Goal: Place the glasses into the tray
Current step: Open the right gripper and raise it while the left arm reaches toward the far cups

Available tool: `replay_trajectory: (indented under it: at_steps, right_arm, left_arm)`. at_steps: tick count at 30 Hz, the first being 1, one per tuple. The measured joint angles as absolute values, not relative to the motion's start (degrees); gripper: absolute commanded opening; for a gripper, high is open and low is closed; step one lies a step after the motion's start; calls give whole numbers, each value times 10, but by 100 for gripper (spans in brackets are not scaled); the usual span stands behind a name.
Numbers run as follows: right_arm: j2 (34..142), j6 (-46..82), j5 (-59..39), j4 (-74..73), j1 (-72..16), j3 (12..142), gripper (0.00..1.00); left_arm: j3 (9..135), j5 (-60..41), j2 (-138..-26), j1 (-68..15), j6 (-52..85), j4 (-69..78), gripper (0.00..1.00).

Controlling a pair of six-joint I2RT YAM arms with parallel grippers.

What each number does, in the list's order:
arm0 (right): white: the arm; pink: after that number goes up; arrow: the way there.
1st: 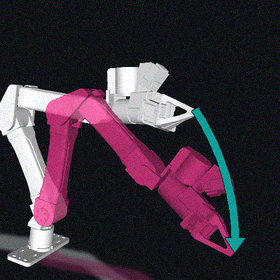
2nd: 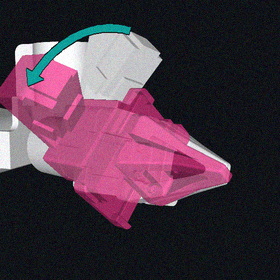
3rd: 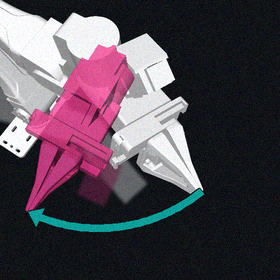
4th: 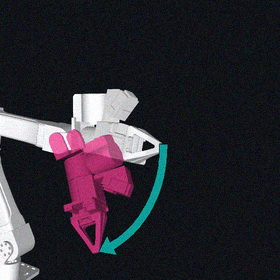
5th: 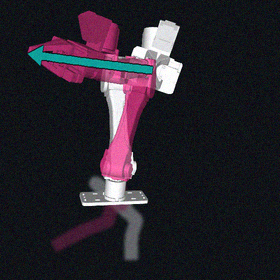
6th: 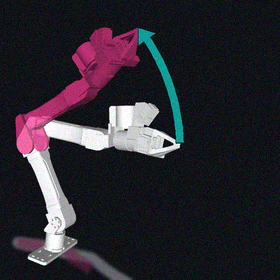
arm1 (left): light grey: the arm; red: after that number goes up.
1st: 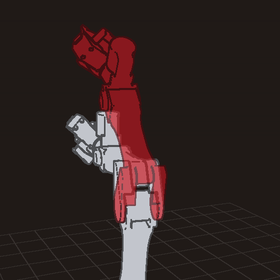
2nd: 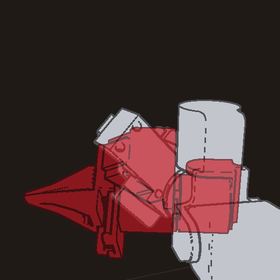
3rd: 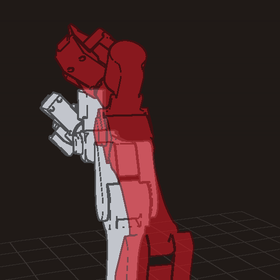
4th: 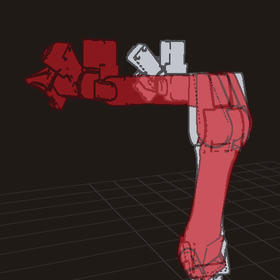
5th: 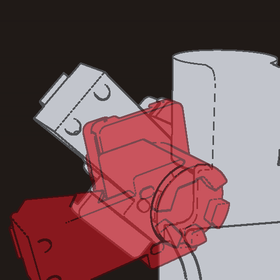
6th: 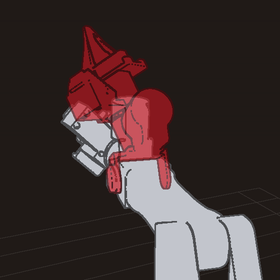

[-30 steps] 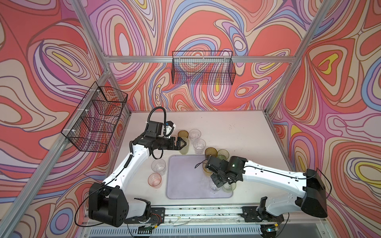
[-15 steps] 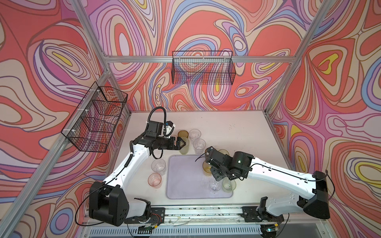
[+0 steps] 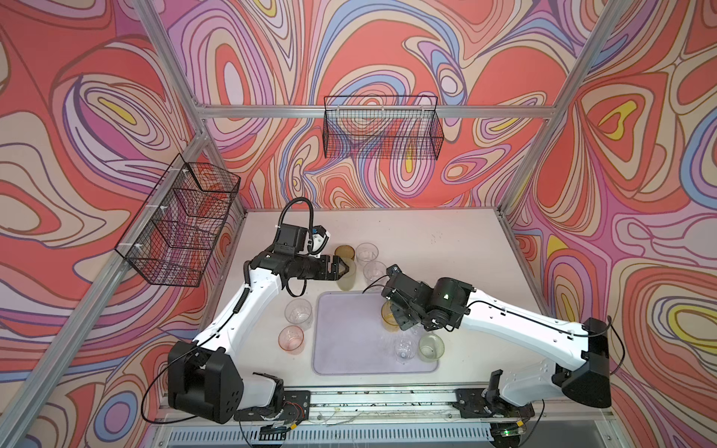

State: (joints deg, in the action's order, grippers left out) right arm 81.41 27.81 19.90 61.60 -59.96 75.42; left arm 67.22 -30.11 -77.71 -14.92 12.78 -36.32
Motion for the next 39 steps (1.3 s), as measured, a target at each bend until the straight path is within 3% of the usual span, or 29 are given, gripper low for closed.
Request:
replay_trajectory:
  at_steps: [11,16,24,29,39]
  right_arm:
    - [756,285,226,565,-573,742,58]
    - [721,286,235,549,-566,724,59]
    - [683,290,247,528,-552,698,71]
    - [676,290,249,517,-548,698,87]
    - [679,286,248,502,-548,698,84]
  left_arm:
    - [775,-251,-819,-190,127,-444,89]
    - [818,-215,-843,-224,127,-484,88]
    - [897,-170,-896,-250,137,-542,79]
    - [920,-143,-927,-269,138,-569,74]
    - [985,-109,-1002,-282,134,-590,64]
